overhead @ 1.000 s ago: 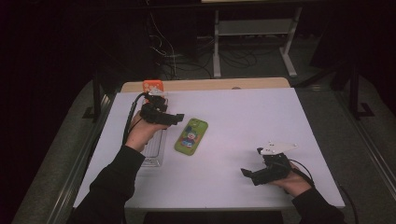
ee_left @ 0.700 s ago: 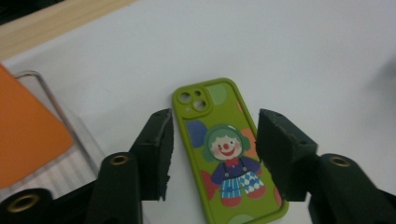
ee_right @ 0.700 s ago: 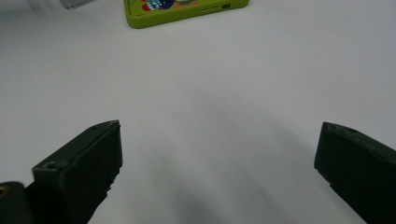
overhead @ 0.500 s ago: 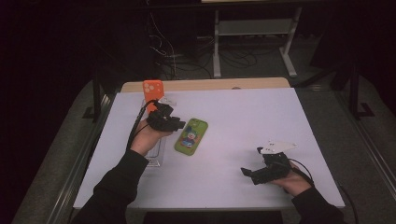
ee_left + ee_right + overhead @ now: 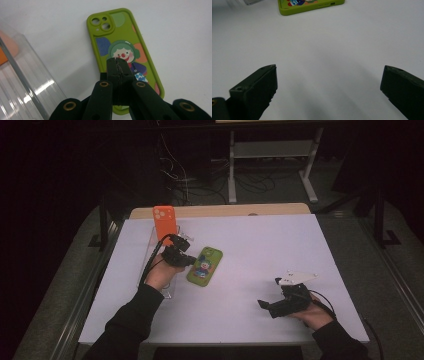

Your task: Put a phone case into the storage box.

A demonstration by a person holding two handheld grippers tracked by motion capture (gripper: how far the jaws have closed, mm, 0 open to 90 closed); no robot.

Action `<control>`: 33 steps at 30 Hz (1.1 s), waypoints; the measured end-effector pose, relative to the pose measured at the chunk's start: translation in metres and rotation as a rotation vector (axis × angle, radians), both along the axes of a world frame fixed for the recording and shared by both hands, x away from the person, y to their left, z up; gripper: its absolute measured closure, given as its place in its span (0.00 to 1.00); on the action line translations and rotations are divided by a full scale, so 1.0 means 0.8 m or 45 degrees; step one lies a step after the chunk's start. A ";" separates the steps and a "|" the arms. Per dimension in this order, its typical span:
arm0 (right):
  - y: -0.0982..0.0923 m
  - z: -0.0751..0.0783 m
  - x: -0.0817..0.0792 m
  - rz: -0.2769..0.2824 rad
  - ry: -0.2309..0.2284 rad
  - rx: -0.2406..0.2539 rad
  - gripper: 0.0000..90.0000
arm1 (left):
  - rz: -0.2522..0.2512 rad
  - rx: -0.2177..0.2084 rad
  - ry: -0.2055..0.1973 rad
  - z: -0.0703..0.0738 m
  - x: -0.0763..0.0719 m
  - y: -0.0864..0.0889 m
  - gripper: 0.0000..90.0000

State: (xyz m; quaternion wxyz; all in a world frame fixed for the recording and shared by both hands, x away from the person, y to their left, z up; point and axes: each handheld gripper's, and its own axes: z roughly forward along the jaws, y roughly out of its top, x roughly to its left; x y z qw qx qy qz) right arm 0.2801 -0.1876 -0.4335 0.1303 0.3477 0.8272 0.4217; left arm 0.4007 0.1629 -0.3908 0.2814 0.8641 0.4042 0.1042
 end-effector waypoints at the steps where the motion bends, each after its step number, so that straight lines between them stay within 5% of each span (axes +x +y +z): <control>1: 0.000 0.000 0.000 0.000 0.003 0.002 0.00 | 0.021 -0.011 -0.008 -0.002 -0.001 -0.002 0.99; 7: 0.000 0.001 0.000 0.004 0.007 0.007 0.00 | 0.094 0.041 -0.013 -0.005 -0.003 -0.010 0.99; 16: 0.001 0.001 0.000 0.010 0.006 0.008 0.00 | 0.208 0.081 -0.015 -0.007 0.021 -0.024 0.99; 20: 0.000 0.001 0.000 0.008 0.010 0.011 0.00 | 0.229 0.154 0.034 -0.012 0.039 -0.028 0.99; 33: -0.001 0.002 0.000 0.012 0.007 0.020 0.00 | 0.282 0.227 0.123 -0.029 0.066 -0.048 0.99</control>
